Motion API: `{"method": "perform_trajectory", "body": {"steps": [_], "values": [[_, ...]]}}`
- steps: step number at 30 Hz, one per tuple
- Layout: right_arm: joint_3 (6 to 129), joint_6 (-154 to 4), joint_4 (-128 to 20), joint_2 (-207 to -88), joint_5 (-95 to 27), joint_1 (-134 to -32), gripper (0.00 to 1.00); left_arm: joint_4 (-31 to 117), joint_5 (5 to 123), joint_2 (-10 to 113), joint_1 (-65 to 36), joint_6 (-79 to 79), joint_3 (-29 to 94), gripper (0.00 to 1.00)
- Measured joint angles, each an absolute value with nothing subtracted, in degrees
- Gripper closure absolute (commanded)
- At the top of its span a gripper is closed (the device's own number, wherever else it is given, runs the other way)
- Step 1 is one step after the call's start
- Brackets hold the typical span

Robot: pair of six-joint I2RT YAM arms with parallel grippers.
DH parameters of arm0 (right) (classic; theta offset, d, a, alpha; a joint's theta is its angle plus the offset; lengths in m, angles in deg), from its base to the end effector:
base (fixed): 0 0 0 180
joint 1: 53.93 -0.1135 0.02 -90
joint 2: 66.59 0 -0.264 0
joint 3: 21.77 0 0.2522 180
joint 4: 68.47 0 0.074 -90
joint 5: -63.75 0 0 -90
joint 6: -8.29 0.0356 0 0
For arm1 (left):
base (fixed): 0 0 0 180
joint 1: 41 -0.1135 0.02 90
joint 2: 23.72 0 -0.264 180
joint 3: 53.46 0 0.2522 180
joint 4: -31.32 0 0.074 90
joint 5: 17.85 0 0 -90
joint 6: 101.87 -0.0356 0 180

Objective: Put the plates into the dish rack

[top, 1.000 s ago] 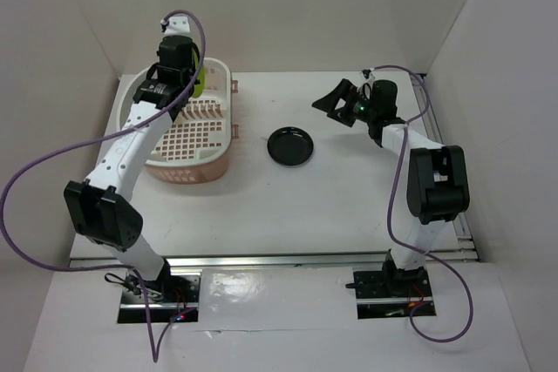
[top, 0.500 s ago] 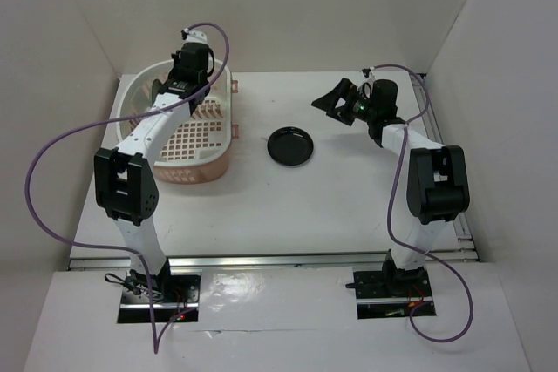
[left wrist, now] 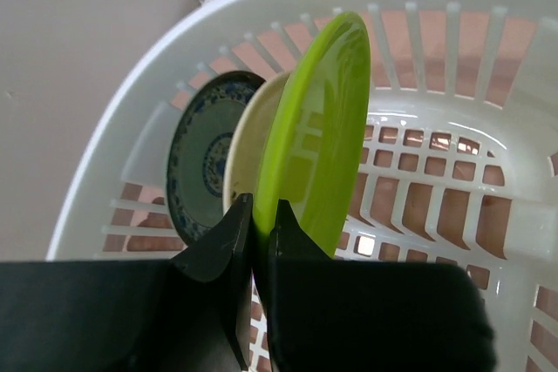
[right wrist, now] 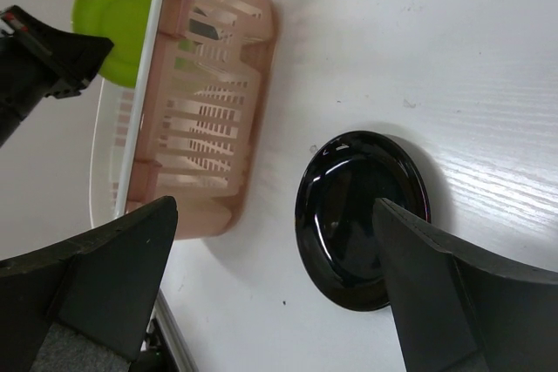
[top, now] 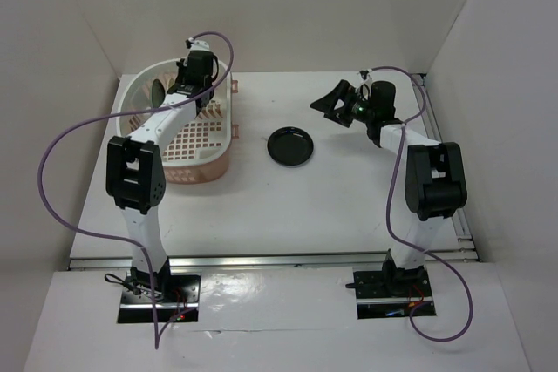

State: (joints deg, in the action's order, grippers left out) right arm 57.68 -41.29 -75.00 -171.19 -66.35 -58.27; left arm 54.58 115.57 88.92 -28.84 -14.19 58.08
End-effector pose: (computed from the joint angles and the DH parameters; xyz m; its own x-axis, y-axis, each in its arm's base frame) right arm 0.4079 0.0539 0.2295 -0.6746 0.4462 -0.5881 -0.3010 0.5612 0.7710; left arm 0.4595 -0.0740 0.3111 -0.4215 0.1209 -0.8987 -0.4424 0.8377 0.3202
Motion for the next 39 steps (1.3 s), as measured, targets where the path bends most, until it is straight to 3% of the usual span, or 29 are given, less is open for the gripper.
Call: {"method": "perform_trajectory", "body": {"steps": [33,39], "values": [[57.7,-40.2,-76.0,-172.1,-68.8,-58.3,0.00,55.5,117.0,95.0,-29.0,-10.0,57.7,1.00],[57.7,-40.2,-76.0,-172.1,-69.0,-58.3,0.00,55.9,116.1,95.3,-29.1,-8.8,57.5,0.74]]}}
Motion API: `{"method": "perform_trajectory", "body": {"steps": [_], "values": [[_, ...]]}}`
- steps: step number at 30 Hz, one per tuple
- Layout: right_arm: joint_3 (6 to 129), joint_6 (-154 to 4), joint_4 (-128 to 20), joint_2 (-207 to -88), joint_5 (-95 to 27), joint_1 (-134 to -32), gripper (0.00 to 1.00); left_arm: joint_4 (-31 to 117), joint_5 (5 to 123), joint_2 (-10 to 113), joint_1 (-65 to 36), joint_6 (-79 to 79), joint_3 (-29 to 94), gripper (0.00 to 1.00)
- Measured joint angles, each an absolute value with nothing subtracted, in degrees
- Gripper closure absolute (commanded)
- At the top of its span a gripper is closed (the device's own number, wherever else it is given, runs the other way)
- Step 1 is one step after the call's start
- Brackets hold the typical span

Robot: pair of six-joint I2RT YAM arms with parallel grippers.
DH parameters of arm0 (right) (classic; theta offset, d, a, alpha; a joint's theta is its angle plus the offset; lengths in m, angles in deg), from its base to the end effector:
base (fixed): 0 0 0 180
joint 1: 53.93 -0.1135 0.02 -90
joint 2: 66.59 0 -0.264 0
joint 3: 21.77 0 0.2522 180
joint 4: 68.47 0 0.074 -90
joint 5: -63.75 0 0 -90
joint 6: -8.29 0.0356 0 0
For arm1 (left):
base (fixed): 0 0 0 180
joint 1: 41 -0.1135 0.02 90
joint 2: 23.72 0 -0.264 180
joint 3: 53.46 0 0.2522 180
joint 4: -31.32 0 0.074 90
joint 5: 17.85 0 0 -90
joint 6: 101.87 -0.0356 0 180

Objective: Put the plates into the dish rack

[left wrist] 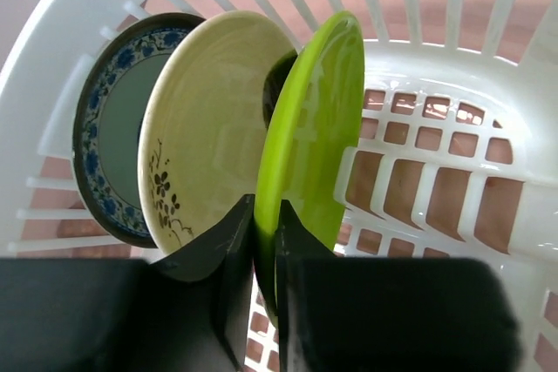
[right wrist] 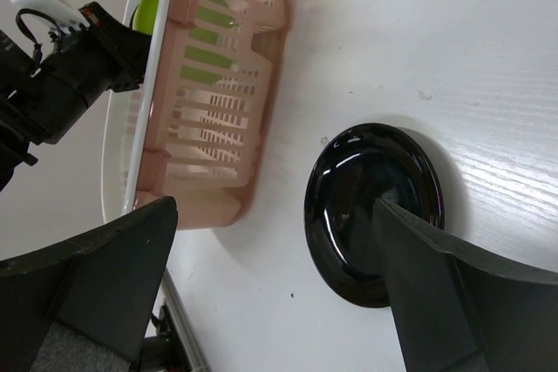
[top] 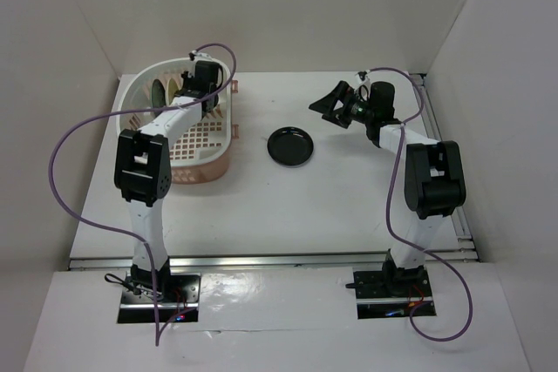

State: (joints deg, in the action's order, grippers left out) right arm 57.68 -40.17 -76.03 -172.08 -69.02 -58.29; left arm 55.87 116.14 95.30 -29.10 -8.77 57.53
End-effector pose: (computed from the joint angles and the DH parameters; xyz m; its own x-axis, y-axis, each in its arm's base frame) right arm 0.4090 0.0554 0.2255 -0.6994 0.4349 -0.5672 -0.3128 0.5272 0.7901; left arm 0.4765 -0.0751 0.2555 -0.5032 0.0663 -0.8616 -0.4522 0.8295 0.3279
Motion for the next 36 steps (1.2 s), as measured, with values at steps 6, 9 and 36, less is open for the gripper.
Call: {"method": "perform_trajectory", "body": {"steps": [6,9,36], "values": [[57.7,-40.2,-76.1,-172.1,-69.2,-58.3,0.00,56.0,115.7,95.3,-29.3,-7.6,57.5,0.62],[57.7,-40.2,-76.1,-172.1,-69.2,-58.3,0.00,56.2,115.7,95.3,-29.6,-7.0,57.5,0.52],[57.7,-45.5,-71.6,-174.7,-63.7,-58.3,0.00,59.3,103.0,82.4,-30.6,-5.3,59.3,0.00]]}}
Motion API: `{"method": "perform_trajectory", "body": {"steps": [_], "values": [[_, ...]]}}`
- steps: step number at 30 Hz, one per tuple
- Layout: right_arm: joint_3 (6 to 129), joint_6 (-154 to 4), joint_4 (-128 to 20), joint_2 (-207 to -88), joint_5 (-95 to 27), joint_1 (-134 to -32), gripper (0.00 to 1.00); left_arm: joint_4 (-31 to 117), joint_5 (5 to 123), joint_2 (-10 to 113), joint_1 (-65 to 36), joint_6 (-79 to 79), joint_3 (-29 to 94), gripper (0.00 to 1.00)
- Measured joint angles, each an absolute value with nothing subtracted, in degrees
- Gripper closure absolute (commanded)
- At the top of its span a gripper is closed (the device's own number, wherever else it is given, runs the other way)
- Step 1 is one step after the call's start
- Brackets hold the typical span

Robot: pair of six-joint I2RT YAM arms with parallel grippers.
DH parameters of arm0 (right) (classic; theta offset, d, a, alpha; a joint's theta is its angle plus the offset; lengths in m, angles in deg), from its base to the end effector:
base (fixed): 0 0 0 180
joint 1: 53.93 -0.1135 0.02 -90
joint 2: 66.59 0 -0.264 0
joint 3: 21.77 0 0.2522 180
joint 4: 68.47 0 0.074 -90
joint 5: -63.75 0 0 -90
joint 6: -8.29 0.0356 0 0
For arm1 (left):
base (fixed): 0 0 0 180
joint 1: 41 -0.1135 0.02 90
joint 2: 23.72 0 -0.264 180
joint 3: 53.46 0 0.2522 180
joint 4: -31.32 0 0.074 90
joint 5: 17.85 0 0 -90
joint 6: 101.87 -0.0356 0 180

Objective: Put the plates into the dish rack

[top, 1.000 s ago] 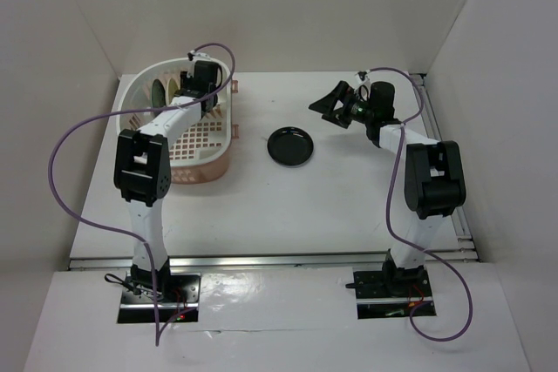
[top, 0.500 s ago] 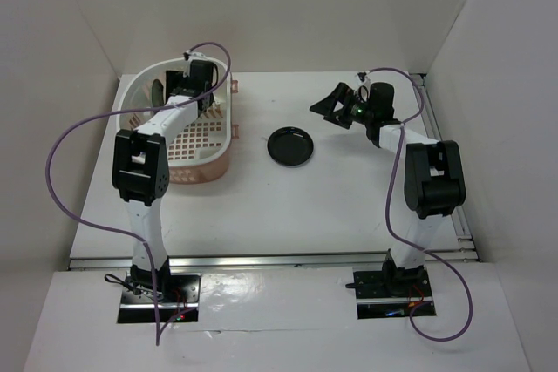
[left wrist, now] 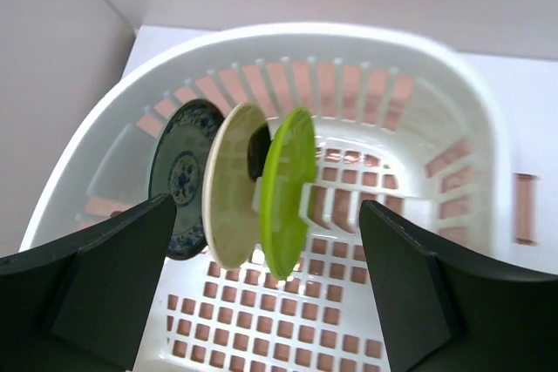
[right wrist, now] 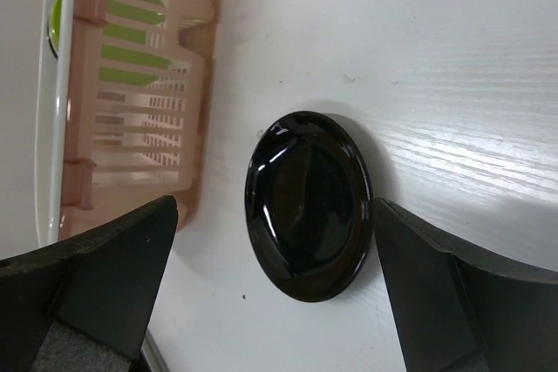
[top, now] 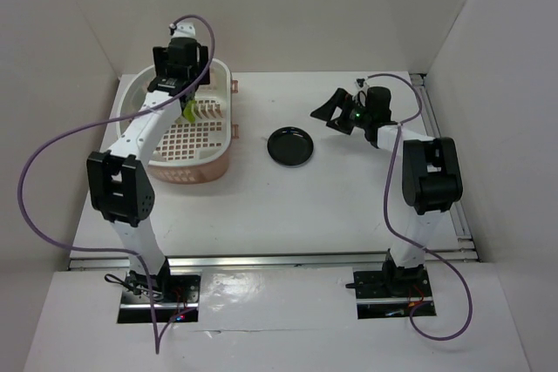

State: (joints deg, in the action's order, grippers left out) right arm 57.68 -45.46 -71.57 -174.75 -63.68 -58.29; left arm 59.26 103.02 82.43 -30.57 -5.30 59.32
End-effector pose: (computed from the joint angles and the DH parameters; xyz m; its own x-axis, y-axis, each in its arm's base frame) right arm 0.4129 0.0532 0.1990 -0.7064 0.4171 -0.5719 -0.2346 0.6244 0.7451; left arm 0.4374 -0.0619 0.3582 -0.3191 -0.0411 -0.9468 -0.3536 0.9321 0.0786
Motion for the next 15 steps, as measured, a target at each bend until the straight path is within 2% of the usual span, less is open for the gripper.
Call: {"method": "perform_trajectory", "body": {"steps": [8,15], "values": [[56.5,-48.4,-69.4,-176.0,-60.8,-58.3,0.00,66.1,87.5,72.0,-29.8,0.8,59.4,0.00],[52.9,-51.4,-69.0,-178.4,-60.4,-58.3,0.10,66.0,64.8,58.7,-29.7,8.2,56.9,0.00]]}}
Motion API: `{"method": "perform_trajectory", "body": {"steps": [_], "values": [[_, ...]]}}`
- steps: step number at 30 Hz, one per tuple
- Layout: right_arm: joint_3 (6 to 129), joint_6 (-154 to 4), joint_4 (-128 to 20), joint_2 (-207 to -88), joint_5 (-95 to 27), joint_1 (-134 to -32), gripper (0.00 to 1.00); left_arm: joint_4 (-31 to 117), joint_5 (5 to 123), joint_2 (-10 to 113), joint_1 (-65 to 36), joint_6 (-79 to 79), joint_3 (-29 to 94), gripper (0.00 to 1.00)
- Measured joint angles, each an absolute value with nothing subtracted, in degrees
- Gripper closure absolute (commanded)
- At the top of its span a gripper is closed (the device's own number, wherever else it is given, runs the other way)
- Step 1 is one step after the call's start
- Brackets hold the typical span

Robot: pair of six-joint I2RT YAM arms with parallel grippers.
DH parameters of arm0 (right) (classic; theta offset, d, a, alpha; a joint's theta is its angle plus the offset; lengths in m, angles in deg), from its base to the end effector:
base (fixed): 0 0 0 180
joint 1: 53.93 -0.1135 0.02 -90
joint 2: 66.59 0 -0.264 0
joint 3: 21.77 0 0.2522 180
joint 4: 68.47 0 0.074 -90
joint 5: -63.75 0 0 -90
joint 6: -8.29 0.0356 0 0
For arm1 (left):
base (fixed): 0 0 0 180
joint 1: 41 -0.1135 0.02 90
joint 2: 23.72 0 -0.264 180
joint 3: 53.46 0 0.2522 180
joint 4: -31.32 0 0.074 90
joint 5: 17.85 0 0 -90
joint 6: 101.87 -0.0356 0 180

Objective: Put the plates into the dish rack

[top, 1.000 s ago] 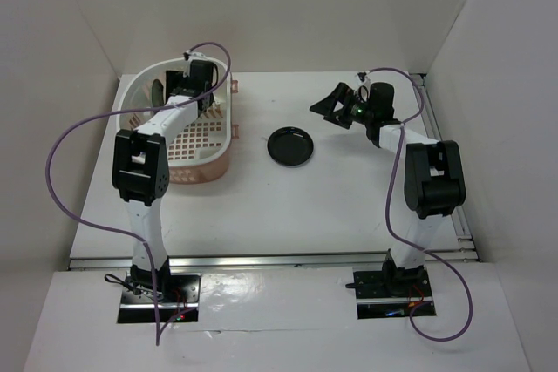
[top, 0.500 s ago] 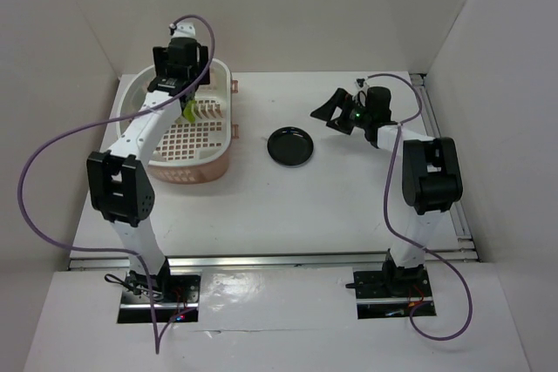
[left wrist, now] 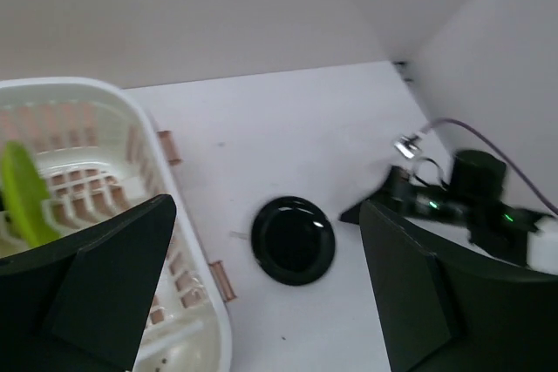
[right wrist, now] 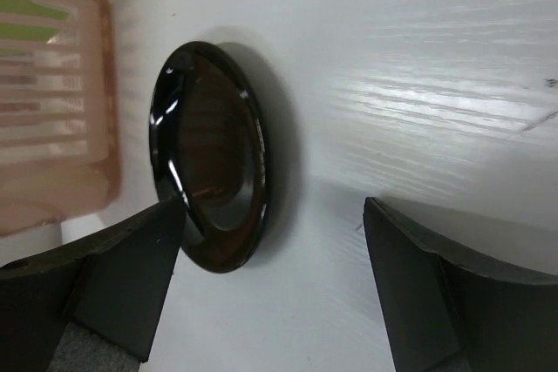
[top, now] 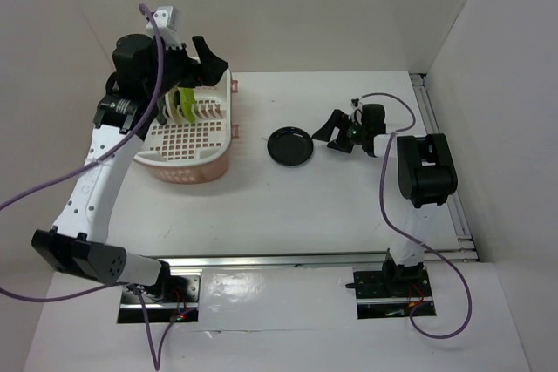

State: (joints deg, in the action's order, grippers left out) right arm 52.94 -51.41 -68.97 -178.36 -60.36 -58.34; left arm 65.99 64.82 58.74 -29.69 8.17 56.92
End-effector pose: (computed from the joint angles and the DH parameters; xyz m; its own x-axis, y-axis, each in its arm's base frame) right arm 0.3996 0.0508 0.1450 -0.7715 0.3595 -0.5250 -0.1431 0.7059 0.6937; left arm 0.3097 -0.0666 0.4805 -0.2175 -0.3031 -0.9278 0.2600 0.8982 -0.3544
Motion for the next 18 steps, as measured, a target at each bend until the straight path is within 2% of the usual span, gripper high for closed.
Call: {"method": "perform_trajectory", "body": {"steps": [4,5,7,12,15,16,18], "values": [[52.4,-52.1,-69.4,-179.4,-61.4,-58.8,0.20,63.5,52.4,53.2,-29.2,12.6,52.2,0.00],[52.4,-52.3,-69.5,-179.7,-61.7,-59.1,0.27,63.5,50.2,52.5,-28.9,13.1,51.3,0.00],[52.8,-52.8,-69.8,-180.7,-62.5,-59.7,0.29,63.5,46.7,51.8,-27.8,14.0,50.1,0.00],[54.1,-53.0,-70.5,-182.7,-64.1,-61.5,0.36,64.0,42.3,51.3,-24.4,13.8,48.2,0.00],[54.5,-52.7,-71.5,-183.7,-64.8,-61.9,0.47,64.9,42.3,50.9,-23.2,13.4,48.0,0.00],[54.4,-52.4,-71.9,-184.0,-64.9,-61.9,0.47,65.0,42.3,50.7,-23.0,13.3,48.0,0.00],[54.4,-51.8,-72.6,-184.5,-64.7,-61.9,0.62,65.3,42.6,50.0,-22.7,12.4,48.0,0.00]]}}
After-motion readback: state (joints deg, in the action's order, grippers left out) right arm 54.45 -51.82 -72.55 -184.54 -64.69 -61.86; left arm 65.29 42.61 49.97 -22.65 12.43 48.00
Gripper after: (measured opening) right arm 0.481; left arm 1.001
